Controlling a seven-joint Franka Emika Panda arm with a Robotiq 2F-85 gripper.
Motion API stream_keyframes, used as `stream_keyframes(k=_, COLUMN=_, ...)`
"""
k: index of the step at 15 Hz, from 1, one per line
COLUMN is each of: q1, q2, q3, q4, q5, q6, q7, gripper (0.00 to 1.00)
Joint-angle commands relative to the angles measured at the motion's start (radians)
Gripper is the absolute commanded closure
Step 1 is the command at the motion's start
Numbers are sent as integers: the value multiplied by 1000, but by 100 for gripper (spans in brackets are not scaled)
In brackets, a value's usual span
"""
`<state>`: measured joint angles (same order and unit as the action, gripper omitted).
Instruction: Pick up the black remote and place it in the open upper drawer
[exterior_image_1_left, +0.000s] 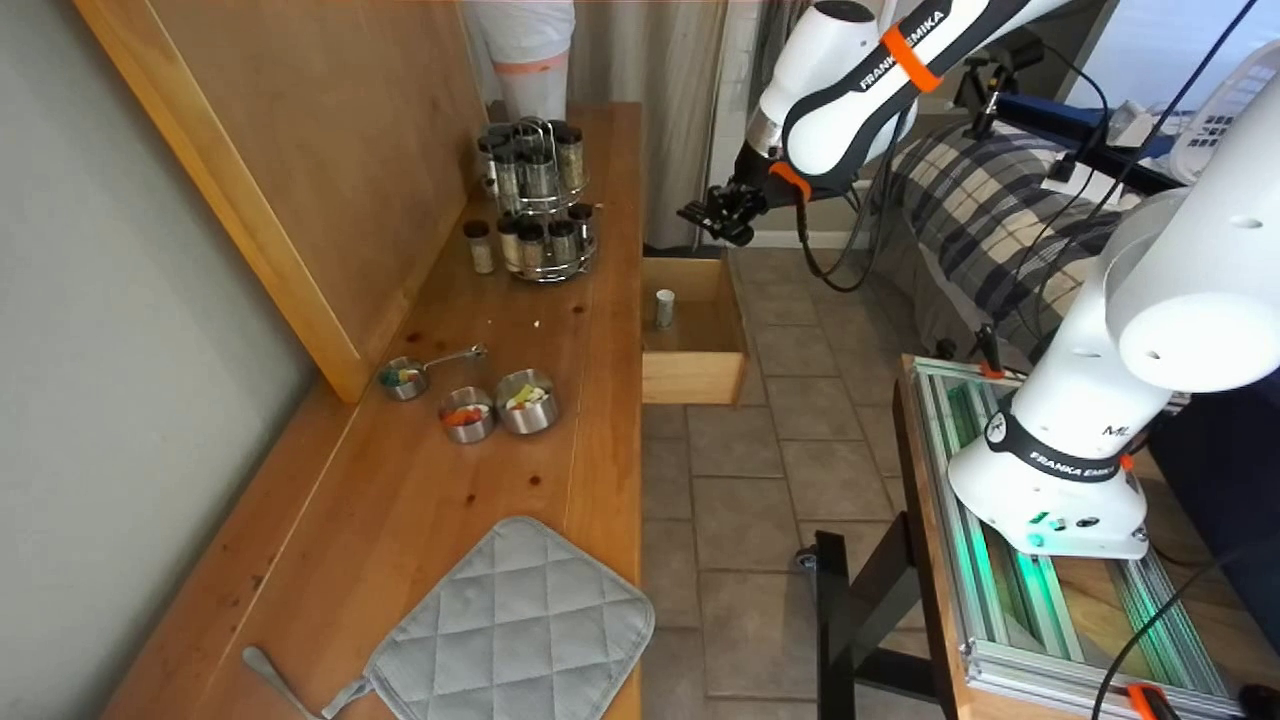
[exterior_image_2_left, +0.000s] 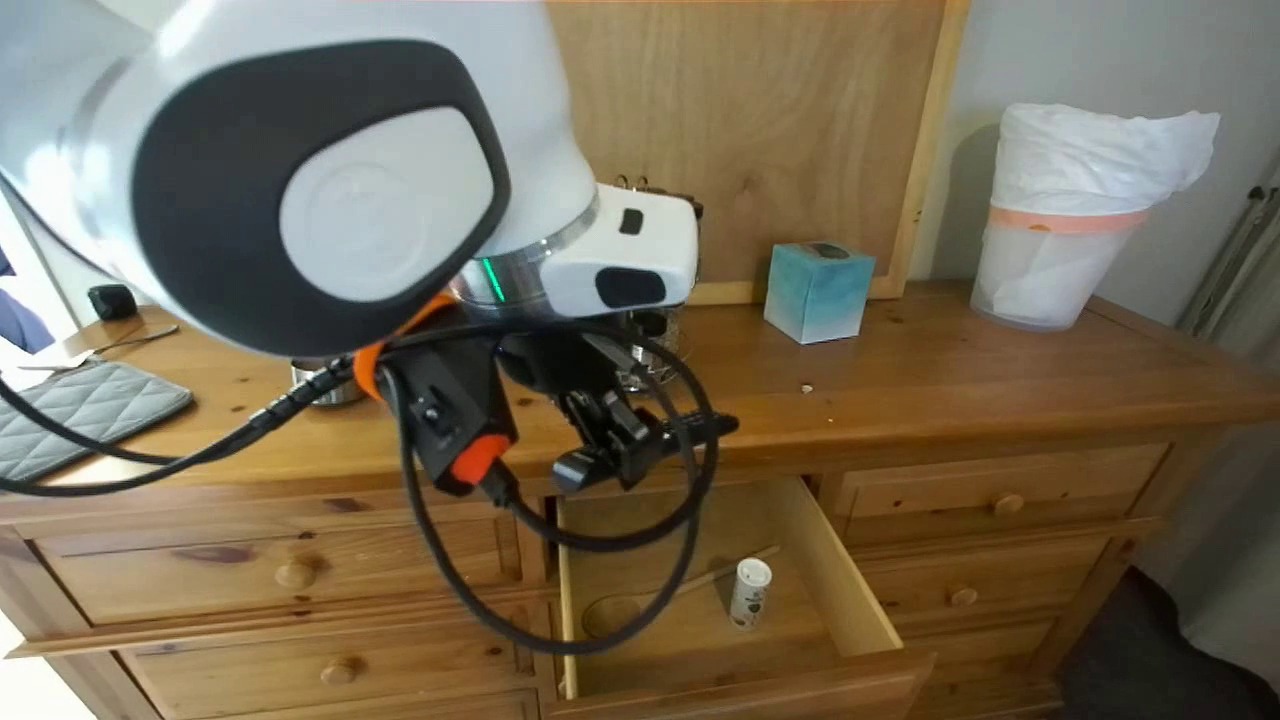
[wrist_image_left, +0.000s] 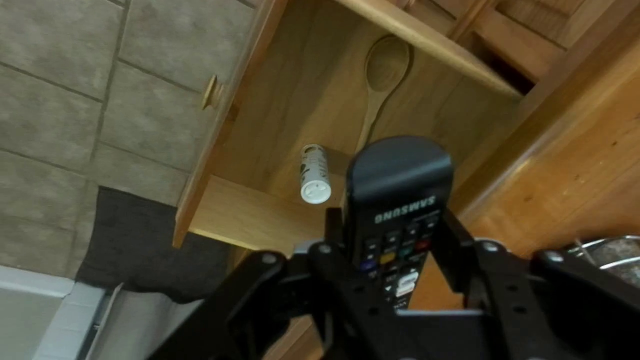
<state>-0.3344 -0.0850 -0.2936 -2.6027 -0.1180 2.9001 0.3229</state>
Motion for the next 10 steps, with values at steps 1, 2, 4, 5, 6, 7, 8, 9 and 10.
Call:
stream_keyframes(k=1, q1=21, q2=114, q3=-30, q4=-3, q5=153, q6=178, q7=-76, gripper=79)
stream_keyframes(k=2, q1=24, q2=148, q3=-26, q4=-3, q5=217, q6=209, q7=-96, gripper=79)
stream_keyframes(k=4, q1=0, q2=209, q3=6, q4=5, q5=321, q6=255, q7=-129, gripper=79)
stream_keyframes(k=5, q1=-23, q2=238, q3=35, q4=14, q5=364, q6=275, q7=-139, gripper=79)
stream_keyframes(k=6, q1=-59, q2=258, q3=86, q4=23, q5=413, q6=286, q7=-158, gripper=79)
stream_keyframes(k=7, q1=-111, q2=272, q3=160, q4=42, q5=456, q6=271, q7=-173, gripper=79)
stream_keyframes(k=8, q1=-41, q2=233, q3=62, q4=0, q5=374, q6=260, q7=-135, gripper=54)
stream_keyframes(k=9, q1=-69, q2=251, q3=105, q4=11, q5=403, q6=261, q7=-143, gripper=54)
stream_keyframes(k=10, q1=-83, q2=263, q3=129, q4=20, q5=415, q6=261, q7=-144, gripper=54)
